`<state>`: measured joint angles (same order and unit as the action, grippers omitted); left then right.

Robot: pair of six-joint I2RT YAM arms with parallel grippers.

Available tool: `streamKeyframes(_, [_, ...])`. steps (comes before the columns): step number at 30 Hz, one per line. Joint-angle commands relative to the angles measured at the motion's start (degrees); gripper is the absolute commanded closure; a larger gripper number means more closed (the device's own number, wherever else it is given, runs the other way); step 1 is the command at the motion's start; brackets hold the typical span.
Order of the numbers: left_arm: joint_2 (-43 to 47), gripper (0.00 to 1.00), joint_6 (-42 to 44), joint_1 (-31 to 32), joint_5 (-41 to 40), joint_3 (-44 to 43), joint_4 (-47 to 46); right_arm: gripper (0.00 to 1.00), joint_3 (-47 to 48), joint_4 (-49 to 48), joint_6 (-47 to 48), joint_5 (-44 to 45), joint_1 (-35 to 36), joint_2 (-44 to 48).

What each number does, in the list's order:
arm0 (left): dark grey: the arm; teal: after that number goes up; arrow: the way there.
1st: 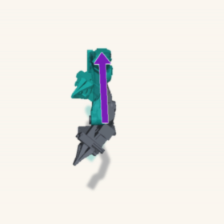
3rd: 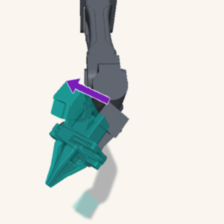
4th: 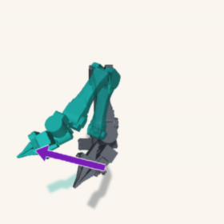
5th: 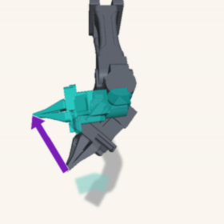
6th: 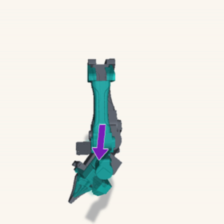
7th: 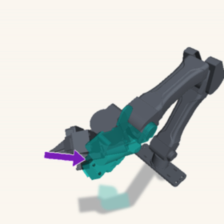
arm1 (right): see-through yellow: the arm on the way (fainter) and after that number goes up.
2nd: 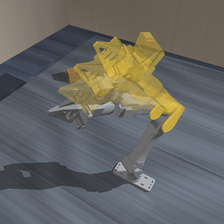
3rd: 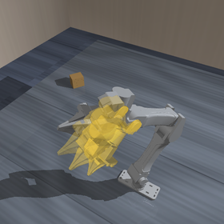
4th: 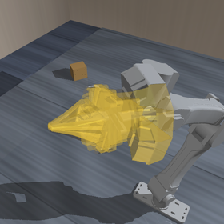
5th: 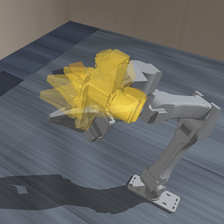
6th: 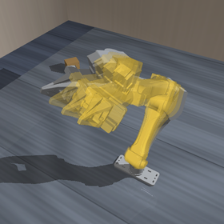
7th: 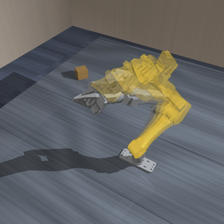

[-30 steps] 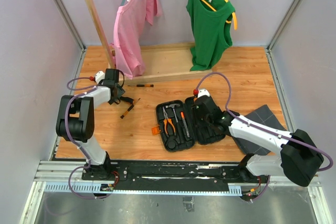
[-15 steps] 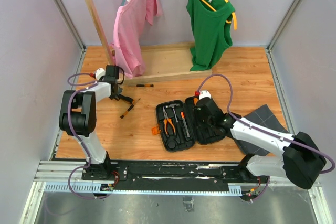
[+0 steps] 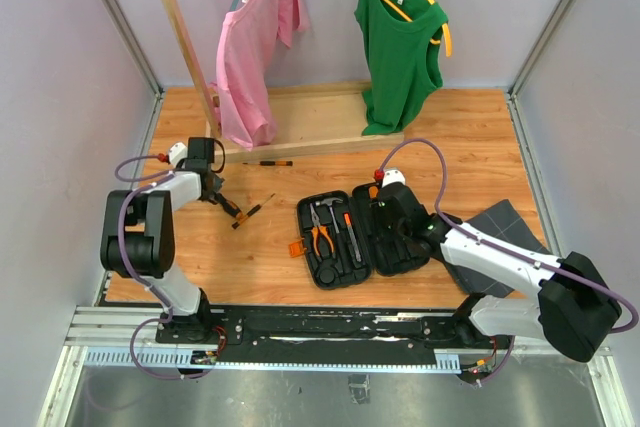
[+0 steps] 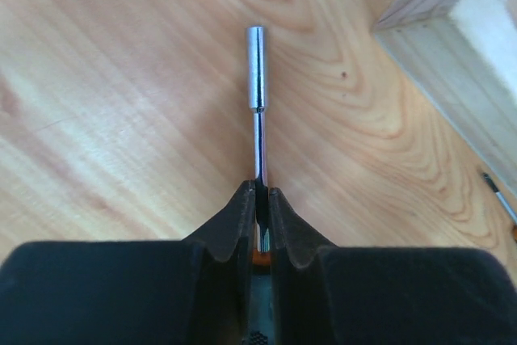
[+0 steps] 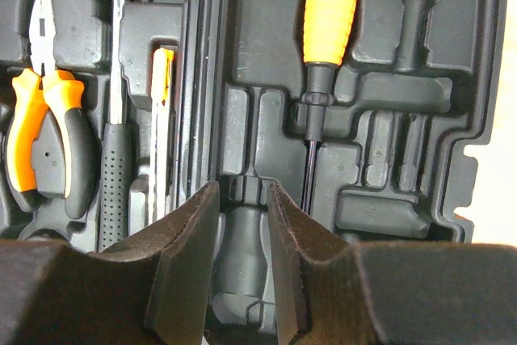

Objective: Sort the tools into containers
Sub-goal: Pick up the screwdriver from the center of the board.

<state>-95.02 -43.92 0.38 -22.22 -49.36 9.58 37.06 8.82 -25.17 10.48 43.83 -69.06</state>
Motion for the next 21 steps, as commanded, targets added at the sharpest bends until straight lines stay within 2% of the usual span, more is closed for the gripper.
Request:
streamKeyframes(1, [4.0, 0.99, 1.3, -1.2, 0.2, 2.4, 1.6, 0.68, -0.5, -0.7, 0.6, -0.3, -0.9, 0.2])
streamKeyframes(14, [17.3, 0.99, 3.3, -1.2, 4.0, 5.9, -0.8, 0.66, -0.2, -0.6, -0.6, 0.1, -1.0, 1.5])
streamKeyframes(21, [24.7, 0.99, 4.8, -1.2, 12.3, 10.0, -3.3, 0.65, -1.3, -3.0, -0.2, -0.7, -1.0, 4.7])
